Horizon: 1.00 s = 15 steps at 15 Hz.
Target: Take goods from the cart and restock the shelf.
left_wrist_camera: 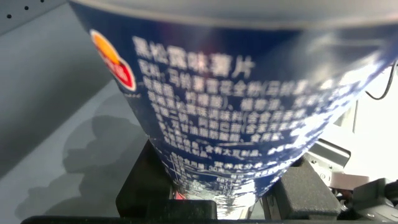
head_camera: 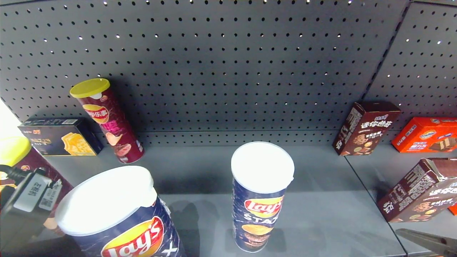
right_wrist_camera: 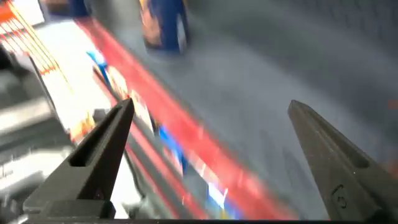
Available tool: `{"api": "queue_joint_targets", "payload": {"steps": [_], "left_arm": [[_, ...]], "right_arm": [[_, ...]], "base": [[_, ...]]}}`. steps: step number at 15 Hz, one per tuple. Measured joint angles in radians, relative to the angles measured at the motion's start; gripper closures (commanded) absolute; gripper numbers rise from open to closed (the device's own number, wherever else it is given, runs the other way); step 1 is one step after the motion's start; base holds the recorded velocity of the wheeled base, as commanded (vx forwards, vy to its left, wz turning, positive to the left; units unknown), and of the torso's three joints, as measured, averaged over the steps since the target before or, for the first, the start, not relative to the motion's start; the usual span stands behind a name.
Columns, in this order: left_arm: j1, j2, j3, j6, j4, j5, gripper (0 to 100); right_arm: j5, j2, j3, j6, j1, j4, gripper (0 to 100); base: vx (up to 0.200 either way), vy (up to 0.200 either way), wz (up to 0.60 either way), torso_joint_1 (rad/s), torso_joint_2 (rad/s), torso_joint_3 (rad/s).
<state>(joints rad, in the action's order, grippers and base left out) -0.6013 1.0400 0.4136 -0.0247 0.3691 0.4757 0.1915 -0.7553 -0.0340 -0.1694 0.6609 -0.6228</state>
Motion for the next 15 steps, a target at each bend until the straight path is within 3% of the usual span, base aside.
{"api": "queue_joint_targets", "payload": {"steps": [7,13,15], "left_arm": [[-0.001,-0.016,-0.008,0.000,0.003,0.001,100],[-0.003,-0.018,-0.005,-0.001,0.008,0.004,100],[-0.003,-0.017,-0.012,-0.003,0.008,0.004,100]], "right_arm": [[-0.079,0.531,-0.010,0.034,-0.057,0.644,0],[-0.189,0.651,-0.026,0.063,-0.359,0.697,0],[-0.216,0.606,-0.027,0.057,-0.523,0.697,0]], "base": [[0.000,0.000,0.00,0.000,0.00,0.000],[0.000,0.000,0.00,0.000,0.00,0.000],[0.000,0.000,0.00,0.000,0.00,0.000]]}}
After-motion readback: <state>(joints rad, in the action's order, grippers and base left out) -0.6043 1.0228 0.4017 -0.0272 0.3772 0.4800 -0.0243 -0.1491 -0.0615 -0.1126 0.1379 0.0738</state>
